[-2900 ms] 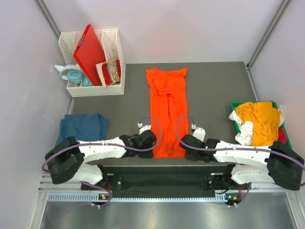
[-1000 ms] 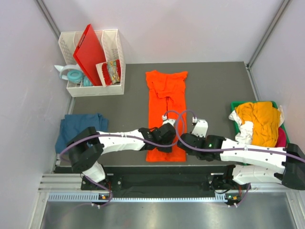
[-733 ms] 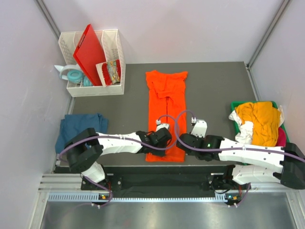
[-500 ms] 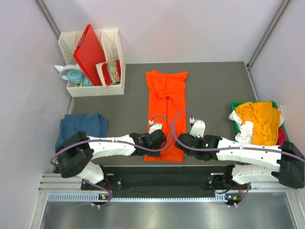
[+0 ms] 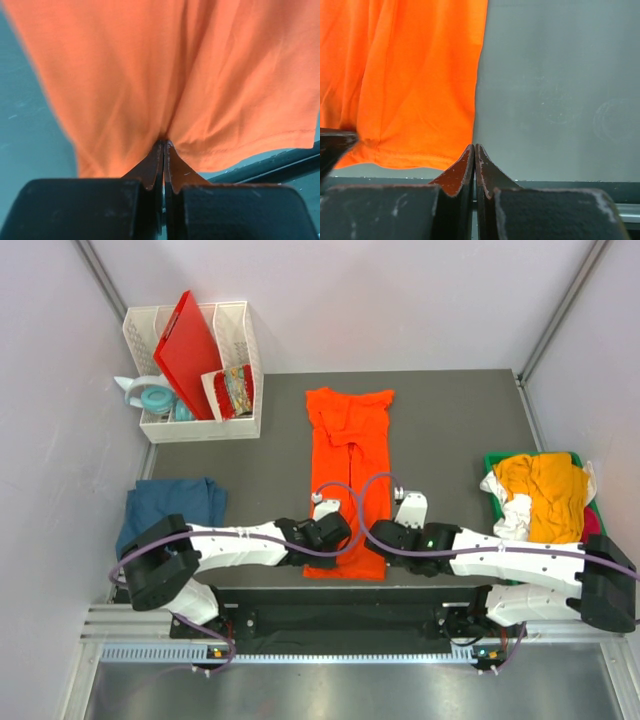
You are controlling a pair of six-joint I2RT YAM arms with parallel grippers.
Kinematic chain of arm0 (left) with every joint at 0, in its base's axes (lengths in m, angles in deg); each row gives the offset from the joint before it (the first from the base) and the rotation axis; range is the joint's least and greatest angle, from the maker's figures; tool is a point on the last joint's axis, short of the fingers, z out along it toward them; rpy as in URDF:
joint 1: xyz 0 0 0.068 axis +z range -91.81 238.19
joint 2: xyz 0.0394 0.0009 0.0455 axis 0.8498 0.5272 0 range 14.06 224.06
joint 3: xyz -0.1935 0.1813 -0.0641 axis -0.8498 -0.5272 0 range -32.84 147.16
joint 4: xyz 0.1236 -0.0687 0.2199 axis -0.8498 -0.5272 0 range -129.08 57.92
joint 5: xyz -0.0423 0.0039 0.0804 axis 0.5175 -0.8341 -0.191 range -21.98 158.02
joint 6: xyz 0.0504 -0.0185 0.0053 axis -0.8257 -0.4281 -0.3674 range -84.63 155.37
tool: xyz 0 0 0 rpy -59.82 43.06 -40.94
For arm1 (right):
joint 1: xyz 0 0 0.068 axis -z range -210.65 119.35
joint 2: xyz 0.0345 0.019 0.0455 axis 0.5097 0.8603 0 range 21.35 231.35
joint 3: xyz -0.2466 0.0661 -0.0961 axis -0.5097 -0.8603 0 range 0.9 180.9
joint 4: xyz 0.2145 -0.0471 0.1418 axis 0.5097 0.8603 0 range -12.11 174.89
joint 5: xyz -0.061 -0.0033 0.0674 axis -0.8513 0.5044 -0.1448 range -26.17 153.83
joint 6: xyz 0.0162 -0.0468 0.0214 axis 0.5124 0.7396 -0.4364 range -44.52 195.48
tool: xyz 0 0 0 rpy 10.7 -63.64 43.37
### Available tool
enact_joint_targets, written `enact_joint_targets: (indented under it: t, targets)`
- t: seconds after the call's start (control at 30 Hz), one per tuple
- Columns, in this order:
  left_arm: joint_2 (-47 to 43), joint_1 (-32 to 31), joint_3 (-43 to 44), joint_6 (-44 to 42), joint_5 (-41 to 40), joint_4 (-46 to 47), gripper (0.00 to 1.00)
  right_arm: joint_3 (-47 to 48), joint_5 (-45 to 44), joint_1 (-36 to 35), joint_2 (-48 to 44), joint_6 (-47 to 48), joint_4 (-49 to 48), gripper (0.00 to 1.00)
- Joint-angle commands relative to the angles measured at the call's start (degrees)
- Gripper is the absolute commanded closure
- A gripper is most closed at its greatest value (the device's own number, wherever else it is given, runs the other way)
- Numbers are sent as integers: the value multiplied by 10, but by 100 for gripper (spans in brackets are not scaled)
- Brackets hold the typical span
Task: Fold and stack the t-shirts
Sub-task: Grab the bottom of the folded rectangular tshirt with both arms
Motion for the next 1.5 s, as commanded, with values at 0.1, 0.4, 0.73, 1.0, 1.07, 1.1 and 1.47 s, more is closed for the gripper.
enact_joint_targets:
  t: [0.1, 0.4, 0.73, 1.0, 1.07, 1.1, 1.47]
  targets:
    - [-119, -2, 51, -39, -87, -32, 100, 78, 0, 51, 28, 117, -61, 100]
    - [-103, -3, 45, -57, -38, 43, 100, 197, 107, 218, 223, 263, -189, 100]
    - [-40, -5, 3, -81, 2, 119, 100, 311, 162, 253, 370, 280, -195, 100]
    - [18, -5, 9, -96, 32, 128, 100, 329, 178, 253, 412, 272, -191, 100]
    - [26, -5, 9, -96, 44, 130, 100, 333, 179, 253, 419, 274, -189, 100]
    - [33, -5, 8, -95, 48, 130, 100, 339, 184, 254, 431, 276, -188, 100]
    - [49, -13, -8, -84, 71, 130, 100, 409, 241, 254, 509, 305, -191, 100]
